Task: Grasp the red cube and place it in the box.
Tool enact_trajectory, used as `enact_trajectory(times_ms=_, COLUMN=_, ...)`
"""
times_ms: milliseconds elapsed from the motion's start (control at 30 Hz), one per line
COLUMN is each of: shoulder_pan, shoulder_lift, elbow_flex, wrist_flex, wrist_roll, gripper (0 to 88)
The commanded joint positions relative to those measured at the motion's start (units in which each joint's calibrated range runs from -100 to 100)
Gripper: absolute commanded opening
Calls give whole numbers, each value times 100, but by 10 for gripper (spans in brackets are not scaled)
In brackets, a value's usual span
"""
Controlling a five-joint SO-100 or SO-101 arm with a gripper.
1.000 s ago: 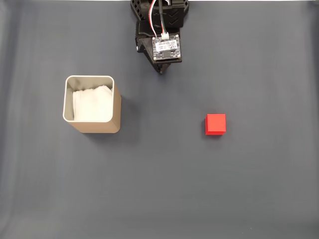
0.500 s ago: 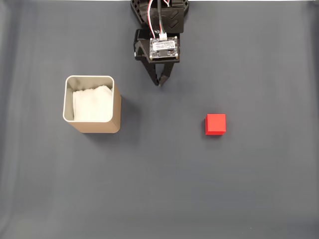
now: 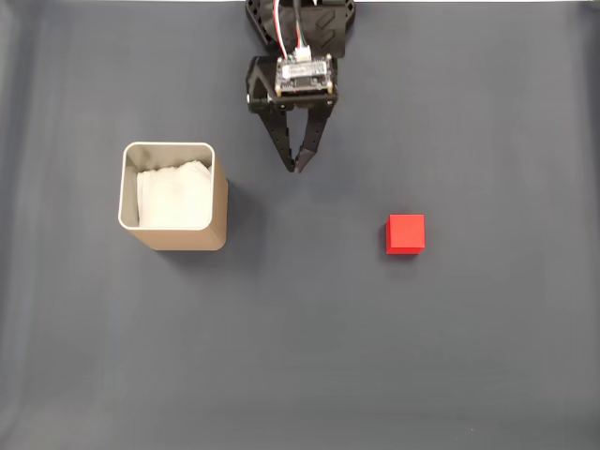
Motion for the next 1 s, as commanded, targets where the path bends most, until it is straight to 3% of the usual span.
enact_trajectory(times_ms=0, shoulder_pan=-2, shoulder_lift=583, elbow_flex=-894, wrist_flex=-53, wrist_roll=-49, gripper=1)
enact_trajectory(times_ms=467, shoulder_pan=-712, shoulder_lift=2643, elbow_flex=-3875, wrist_flex=1457, wrist_roll=-186, gripper=19)
enact_trajectory(times_ms=967, shoulder_pan=-2281, shoulder_lift=4331, elbow_flex=-6400, wrist_flex=3156, wrist_roll=-601, gripper=21)
